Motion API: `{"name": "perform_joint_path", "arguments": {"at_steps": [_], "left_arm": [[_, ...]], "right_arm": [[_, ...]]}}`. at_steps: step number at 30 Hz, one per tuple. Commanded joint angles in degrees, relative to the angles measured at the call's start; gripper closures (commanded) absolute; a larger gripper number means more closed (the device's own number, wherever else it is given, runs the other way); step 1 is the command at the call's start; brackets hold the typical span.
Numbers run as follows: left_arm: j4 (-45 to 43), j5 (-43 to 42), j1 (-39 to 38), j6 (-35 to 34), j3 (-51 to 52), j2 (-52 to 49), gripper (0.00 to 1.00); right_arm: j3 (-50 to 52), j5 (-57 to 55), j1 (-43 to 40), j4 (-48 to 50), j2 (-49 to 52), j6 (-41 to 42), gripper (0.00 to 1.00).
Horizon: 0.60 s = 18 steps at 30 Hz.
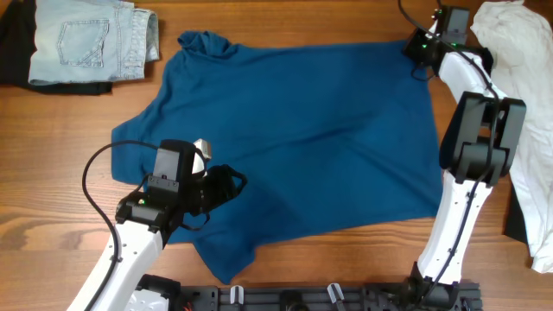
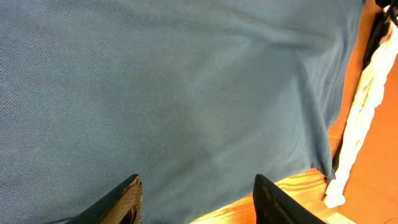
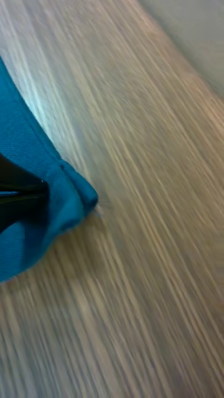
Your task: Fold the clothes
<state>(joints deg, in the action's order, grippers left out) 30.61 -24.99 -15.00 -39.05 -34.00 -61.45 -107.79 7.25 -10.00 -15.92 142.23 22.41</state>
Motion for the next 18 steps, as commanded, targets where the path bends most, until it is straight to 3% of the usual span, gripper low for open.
{"name": "perform_joint_path", "arguments": {"at_steps": [1,8,9,10,18], "left_arm": [[0.0,-0.74,-0.26,0.7,0.13,-0.17,0.43],[-0.22,-0.74,-0.26,0.72,0.13,-0.17,0.41],[-0.44,-0.74,-0.26,0.72,0.13,-0.17,0.41],[-0.48,-0.74,-0.26,0.72,0.13,-0.17,0.41],[-0.46,-0.74,-0.26,0.72,0.13,-0.17,0.41]], "right_arm": [[3.72,-9.2,-4.63,-2.12,8.02,-2.97,0.96],[1.49,-9.22,-7.58,-2.71,8.02,-3.19,0.94],[-0.33,-9.2,-7.93,-4.37,8.0,-3.32,0.9],[-5.2,-9.18,-8.26,-9.09,7.98,-3.78,0.73],[-27.41,-10.69,-8.31,-30.73,1.68,-2.21,0.42]]}}
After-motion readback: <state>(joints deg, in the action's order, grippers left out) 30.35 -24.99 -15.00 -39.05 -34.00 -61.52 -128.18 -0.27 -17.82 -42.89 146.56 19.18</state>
